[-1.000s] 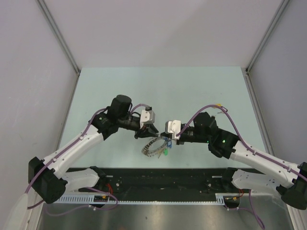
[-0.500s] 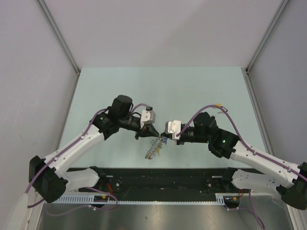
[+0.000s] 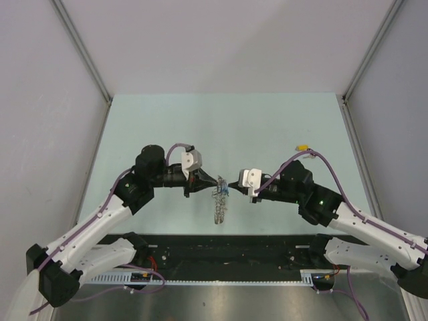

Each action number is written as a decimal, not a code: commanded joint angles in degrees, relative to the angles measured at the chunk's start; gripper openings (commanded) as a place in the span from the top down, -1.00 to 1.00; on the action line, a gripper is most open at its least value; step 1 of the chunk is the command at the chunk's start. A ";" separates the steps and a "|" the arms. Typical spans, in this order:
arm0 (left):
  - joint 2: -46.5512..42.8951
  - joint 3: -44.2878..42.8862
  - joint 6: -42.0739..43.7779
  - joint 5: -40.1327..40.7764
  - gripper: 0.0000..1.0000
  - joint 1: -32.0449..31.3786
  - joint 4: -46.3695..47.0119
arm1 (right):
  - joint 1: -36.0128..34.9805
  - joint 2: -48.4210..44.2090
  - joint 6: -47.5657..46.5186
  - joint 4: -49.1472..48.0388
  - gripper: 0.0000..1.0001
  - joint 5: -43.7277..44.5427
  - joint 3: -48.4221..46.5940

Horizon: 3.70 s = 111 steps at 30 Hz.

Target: Put the keys on the keyring

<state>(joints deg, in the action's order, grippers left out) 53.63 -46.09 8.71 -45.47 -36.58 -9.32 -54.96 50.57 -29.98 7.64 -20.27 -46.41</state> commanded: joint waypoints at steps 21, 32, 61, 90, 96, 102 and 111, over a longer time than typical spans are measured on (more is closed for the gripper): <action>-5.02 4.43 -12.84 8.73 0.99 0.98 13.81 | -5.68 -0.03 -0.69 -14.76 0.17 10.78 3.44; -4.67 3.02 -11.52 8.47 0.99 0.28 11.78 | -5.86 5.68 -2.81 -17.04 0.27 12.45 0.97; -5.55 2.67 -18.11 12.25 0.99 -0.16 15.12 | -6.04 3.40 -0.96 -13.52 1.00 12.10 2.02; -11.97 9.27 -18.93 14.54 0.44 -0.16 18.67 | -5.34 -1.96 1.68 -24.70 1.00 11.23 10.21; -8.63 -0.48 -2.75 9.89 0.08 -0.07 0.03 | -2.96 -0.91 -0.78 -16.79 1.00 5.07 5.91; -0.11 -7.70 7.89 1.27 -0.06 -0.16 -9.40 | -2.08 0.85 -1.93 -11.95 1.00 2.43 2.91; 9.56 -13.24 18.89 -6.37 0.00 -0.16 -18.19 | -2.08 2.52 -2.19 -9.75 1.00 1.46 1.76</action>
<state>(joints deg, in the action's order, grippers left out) 62.37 -55.53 20.80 -44.80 -36.97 -22.90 -57.19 53.10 -31.51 -0.49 -17.47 -41.08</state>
